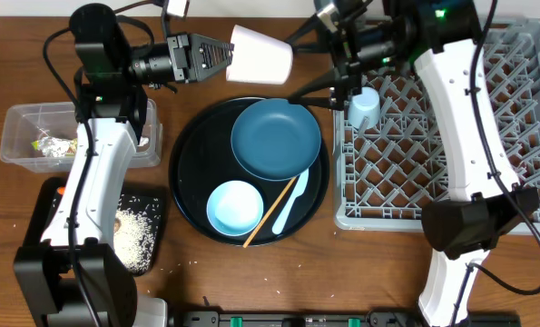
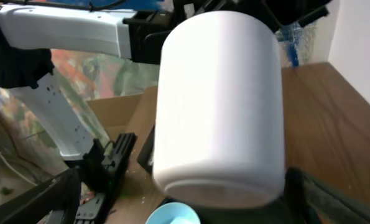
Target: Sort waste into correct bins and load items into the dishwasher rack
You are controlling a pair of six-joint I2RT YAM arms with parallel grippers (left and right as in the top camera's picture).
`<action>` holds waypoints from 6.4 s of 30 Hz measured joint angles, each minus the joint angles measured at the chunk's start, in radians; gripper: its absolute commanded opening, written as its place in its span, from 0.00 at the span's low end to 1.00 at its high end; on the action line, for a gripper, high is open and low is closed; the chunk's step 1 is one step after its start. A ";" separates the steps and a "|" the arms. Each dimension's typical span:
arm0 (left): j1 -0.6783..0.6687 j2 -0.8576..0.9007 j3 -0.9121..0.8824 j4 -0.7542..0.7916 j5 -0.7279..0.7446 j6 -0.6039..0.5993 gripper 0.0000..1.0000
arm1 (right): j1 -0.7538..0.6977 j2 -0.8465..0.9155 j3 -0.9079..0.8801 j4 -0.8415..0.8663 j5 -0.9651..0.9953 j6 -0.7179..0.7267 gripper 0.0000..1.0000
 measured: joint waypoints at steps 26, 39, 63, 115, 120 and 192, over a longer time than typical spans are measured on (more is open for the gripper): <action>0.001 0.000 0.000 0.008 0.011 -0.021 0.06 | 0.047 0.041 -0.003 0.234 0.001 0.196 0.79; 0.012 0.000 0.000 0.010 0.018 -0.020 0.06 | 0.056 0.041 -0.003 0.286 -0.014 0.293 0.39; 0.008 0.000 -0.062 0.043 0.031 -0.014 0.06 | 0.047 0.047 -0.013 0.401 -0.040 0.423 0.35; -0.171 -0.109 -0.100 -0.877 -1.192 0.443 0.06 | -0.237 -0.206 -0.203 -0.108 1.275 1.017 0.08; -0.269 -0.185 -0.100 -0.955 -1.358 0.452 0.06 | -0.237 -0.205 -0.310 0.021 1.316 1.019 0.06; -0.345 -0.211 -0.100 -1.113 -1.569 0.505 0.42 | -0.286 0.033 -0.439 0.201 1.394 0.966 0.94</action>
